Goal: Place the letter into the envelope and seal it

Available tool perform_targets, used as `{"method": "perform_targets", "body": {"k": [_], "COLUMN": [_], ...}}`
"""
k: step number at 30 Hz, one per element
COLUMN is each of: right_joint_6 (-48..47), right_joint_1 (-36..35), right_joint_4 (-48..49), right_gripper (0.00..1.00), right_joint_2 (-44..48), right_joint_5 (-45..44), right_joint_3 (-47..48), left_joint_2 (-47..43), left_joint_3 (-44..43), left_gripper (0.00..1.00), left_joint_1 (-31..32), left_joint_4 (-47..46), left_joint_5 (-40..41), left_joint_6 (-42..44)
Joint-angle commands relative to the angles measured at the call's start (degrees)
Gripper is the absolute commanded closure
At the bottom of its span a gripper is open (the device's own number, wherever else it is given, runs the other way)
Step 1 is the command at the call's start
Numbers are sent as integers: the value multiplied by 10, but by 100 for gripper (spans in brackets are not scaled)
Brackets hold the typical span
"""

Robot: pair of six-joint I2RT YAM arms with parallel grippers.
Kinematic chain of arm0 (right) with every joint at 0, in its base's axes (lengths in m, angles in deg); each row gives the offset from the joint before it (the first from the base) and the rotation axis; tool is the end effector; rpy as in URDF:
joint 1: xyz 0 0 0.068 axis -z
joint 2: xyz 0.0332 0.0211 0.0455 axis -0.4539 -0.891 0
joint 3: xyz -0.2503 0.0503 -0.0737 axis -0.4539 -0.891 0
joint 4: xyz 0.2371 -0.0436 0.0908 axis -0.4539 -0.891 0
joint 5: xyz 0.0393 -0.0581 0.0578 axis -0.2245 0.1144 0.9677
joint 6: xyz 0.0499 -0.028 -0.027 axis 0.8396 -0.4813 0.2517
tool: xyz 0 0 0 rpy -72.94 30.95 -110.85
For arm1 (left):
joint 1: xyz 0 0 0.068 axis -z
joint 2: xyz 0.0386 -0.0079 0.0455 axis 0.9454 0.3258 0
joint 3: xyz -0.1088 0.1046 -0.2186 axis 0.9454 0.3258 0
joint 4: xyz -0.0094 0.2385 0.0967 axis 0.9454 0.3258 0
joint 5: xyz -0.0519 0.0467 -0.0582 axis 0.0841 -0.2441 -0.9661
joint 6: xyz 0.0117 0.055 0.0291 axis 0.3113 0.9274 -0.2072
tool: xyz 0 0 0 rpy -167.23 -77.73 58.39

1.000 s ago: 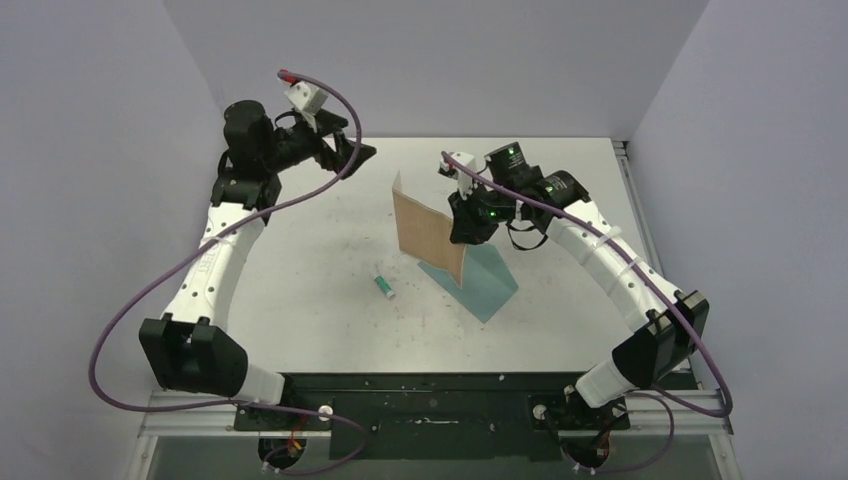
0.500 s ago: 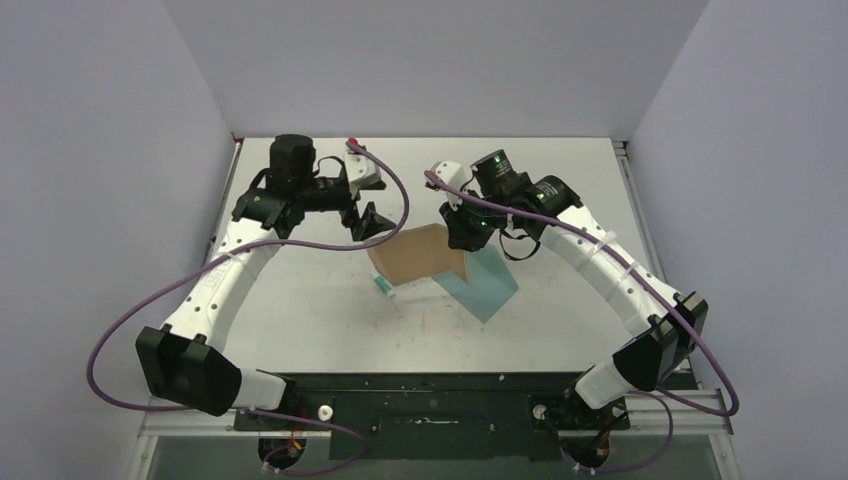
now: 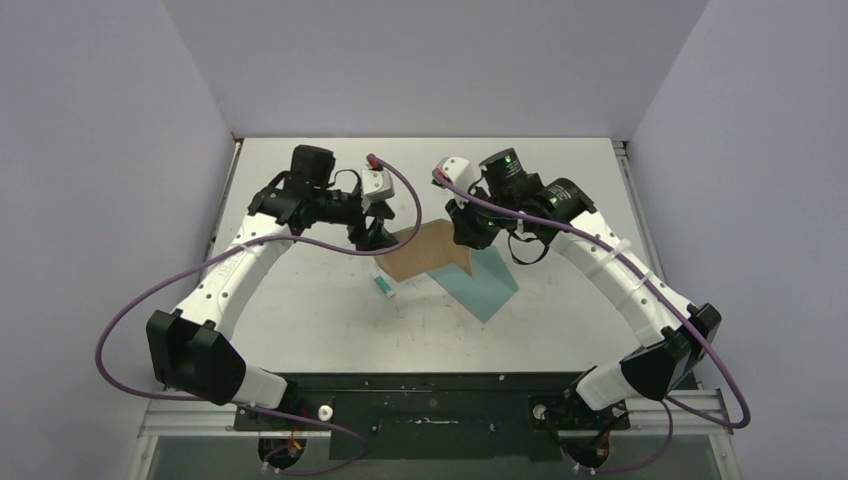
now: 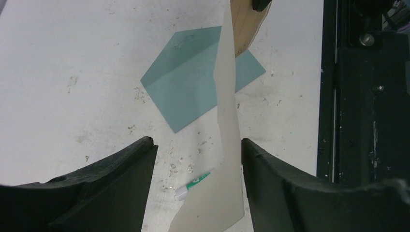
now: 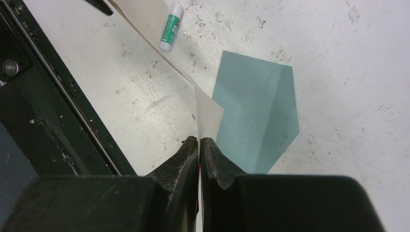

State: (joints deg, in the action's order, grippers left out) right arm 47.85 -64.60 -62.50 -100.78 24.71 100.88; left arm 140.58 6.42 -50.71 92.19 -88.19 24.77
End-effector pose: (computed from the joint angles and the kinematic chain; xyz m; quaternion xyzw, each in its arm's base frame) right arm 0.2301 0.2001 0.3718 -0.4378 0.8074 0.2550 0.3024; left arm 0.2720 -0.1410 0.3383 0.5437 0.6490 -0.3471 0.4034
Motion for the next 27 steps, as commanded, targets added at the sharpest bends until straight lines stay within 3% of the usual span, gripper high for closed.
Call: {"method": "perform_targets", "body": {"k": [1,4,8,11,15,22,27], "right_joint_6": [0,4,11,19,38,152,247], "right_joint_1": [-1,1,9,19,30,30,17], "right_joint_4": [19,24,31,37,55,211,328], "right_gripper": [95,95,95,95,95,95,95], "right_joint_2": [25,29,34,37,43,61,56], "right_joint_5": [-14,-11,-3,10,40,93,108], "right_joint_3": [21,21,22,22,17,-65,-101], "left_joint_2": [-12,-11,-8,-7,-16,-53,-46], "left_joint_3": [13,19,15,11,24,105,100], "left_gripper": [46,61,74,98,100,100,100], "left_joint_1": [6,6,6,6,6,6,6], "left_joint_4": [-52,-72,-73,-75,-139,-463,-496], "left_joint_5": [8,11,2,3,22,147,244], "left_joint_6": [-30,-48,-55,-56,-107,-393,-471]}}
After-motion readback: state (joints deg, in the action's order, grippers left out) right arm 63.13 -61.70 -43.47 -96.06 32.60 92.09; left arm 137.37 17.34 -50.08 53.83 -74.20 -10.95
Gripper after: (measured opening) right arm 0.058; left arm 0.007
